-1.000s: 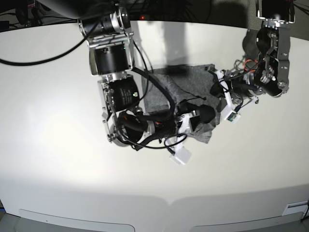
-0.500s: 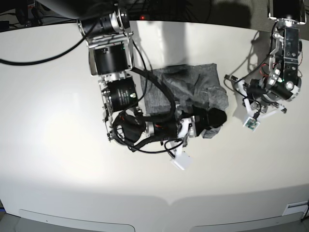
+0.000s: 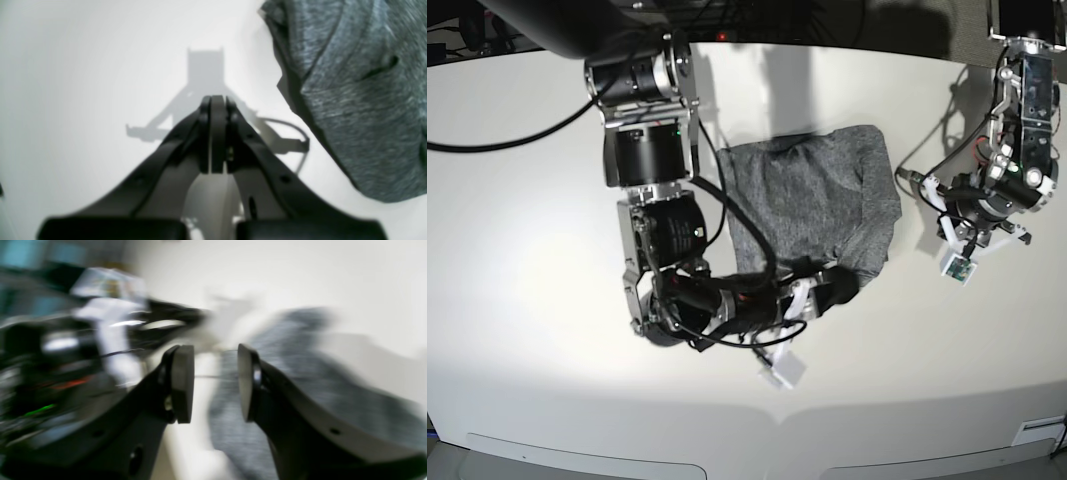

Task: Fold the T-shirt properly
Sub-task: 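Grasp the other end with the right gripper and fold it over the stack, then hold the folded bundle with both grippers and press it into a square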

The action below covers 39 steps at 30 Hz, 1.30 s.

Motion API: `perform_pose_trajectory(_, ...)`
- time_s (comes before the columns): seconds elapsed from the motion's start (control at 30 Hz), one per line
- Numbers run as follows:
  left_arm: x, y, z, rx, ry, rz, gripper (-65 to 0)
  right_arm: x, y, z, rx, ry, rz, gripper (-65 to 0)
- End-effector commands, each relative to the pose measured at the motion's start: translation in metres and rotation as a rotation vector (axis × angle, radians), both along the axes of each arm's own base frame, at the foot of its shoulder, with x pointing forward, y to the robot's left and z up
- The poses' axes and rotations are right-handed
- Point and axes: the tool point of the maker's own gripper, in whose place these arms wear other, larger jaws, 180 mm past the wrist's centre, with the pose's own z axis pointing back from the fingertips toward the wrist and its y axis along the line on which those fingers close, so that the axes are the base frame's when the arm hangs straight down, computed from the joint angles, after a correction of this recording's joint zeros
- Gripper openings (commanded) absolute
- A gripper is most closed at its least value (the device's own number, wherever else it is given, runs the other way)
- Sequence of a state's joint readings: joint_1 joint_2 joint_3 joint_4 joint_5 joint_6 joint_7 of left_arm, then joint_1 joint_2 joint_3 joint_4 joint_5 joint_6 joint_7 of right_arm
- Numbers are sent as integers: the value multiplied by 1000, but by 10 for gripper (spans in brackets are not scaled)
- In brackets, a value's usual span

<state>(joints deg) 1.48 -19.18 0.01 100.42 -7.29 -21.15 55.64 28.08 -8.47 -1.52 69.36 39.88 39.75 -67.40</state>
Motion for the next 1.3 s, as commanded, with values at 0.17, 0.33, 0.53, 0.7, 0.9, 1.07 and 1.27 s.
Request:
perform_pose_trajectory(0.17, -7, -48, 57, -148, -143, -135, -650, 32, -19, -1, -177, -203, -49, -429)
perform_pose_trajectory(0.33, -47, -107, 95, -333, -191, -286, -650, 38, -25, -18, -312, -292, -34, -429)
perform_pose_trajectory(0.53, -66, -132, 60, -334, -129, -267, -650, 39, -23, -29, -317, -282, -38, -429)
perform_pose_trajectory(0.7, -66, -156, 26, -357, -67, -217, -650, 39, -26, -42, -359, -274, -37, -429)
perform_pose_trajectory(0.9, -69, -155, -6, -273, -4, -175, -650, 28, -42, -73, -432, -189, -19, -429)
perform_pose_trajectory(1.07, -78, -117, -43, -88, 71, -168, -650, 12, -75, -99, -440, -112, -40, -429)
perform_pose_trajectory(1.27, -81, -98, -55, -45, 92, -161, -650, -21, -95, -124, -435, 33, -18, -429)
